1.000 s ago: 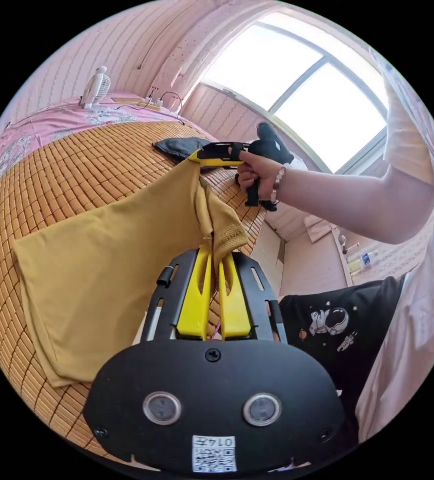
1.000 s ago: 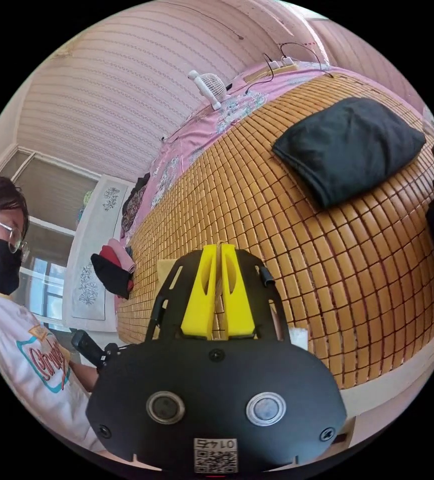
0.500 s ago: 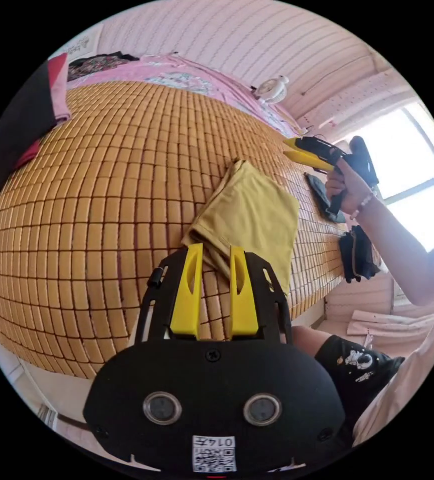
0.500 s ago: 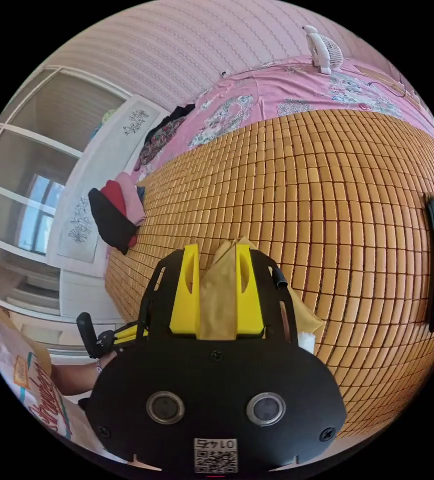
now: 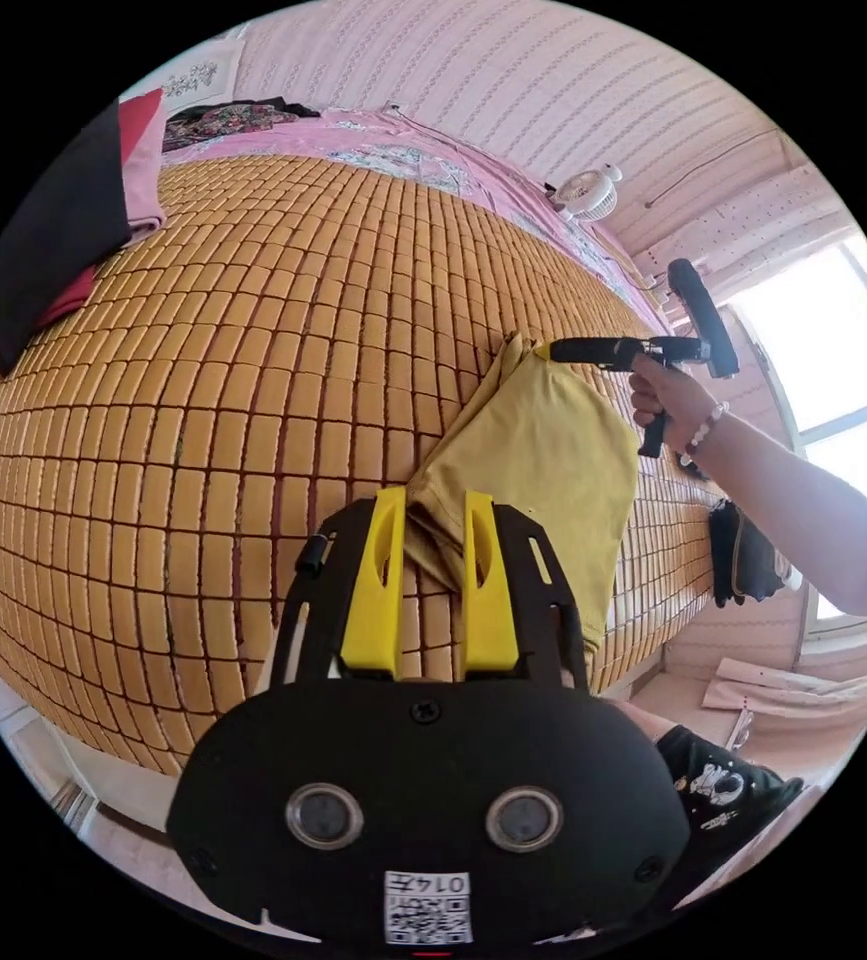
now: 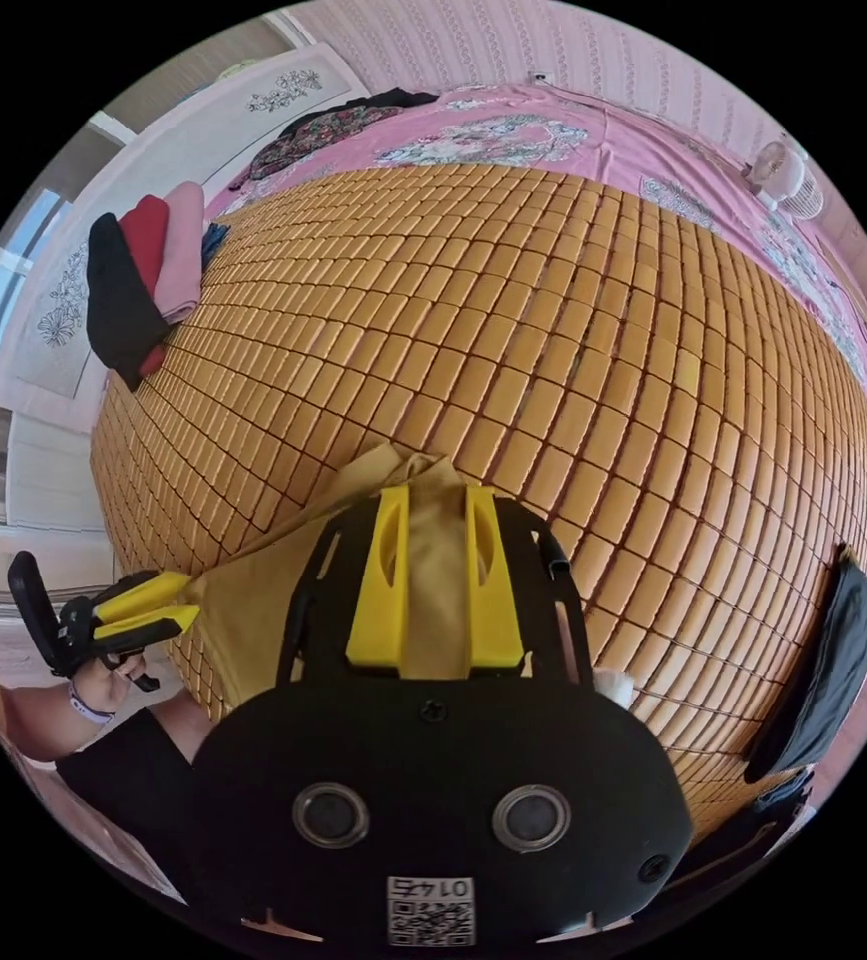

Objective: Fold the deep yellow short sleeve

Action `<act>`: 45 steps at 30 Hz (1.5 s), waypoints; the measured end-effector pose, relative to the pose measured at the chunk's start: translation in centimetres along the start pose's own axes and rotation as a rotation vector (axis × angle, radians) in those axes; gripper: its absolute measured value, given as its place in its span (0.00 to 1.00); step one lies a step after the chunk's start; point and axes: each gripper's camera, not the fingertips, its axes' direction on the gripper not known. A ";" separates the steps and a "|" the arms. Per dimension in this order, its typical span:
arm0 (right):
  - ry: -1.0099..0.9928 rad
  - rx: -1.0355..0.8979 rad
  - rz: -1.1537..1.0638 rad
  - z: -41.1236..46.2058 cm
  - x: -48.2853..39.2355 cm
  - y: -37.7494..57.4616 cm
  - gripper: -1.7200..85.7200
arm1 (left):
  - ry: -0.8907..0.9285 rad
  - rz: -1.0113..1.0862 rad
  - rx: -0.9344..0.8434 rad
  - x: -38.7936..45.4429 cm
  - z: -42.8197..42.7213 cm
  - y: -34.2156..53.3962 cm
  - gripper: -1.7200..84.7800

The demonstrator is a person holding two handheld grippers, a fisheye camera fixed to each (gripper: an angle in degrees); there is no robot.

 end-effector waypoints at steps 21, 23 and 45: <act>-0.178 0.089 -0.296 -4.4 -2.6 -0.3 0.09 | -0.014 0.030 0.050 1.1 -4.4 3.0 0.05; -0.083 0.043 -0.271 -3.0 -3.0 -0.4 0.14 | -0.062 -0.053 -0.027 0.3 -2.6 3.0 0.08; -0.270 0.260 -0.173 -13.5 -2.1 13.2 0.04 | 0.028 0.241 -0.003 5.6 -11.3 6.1 0.01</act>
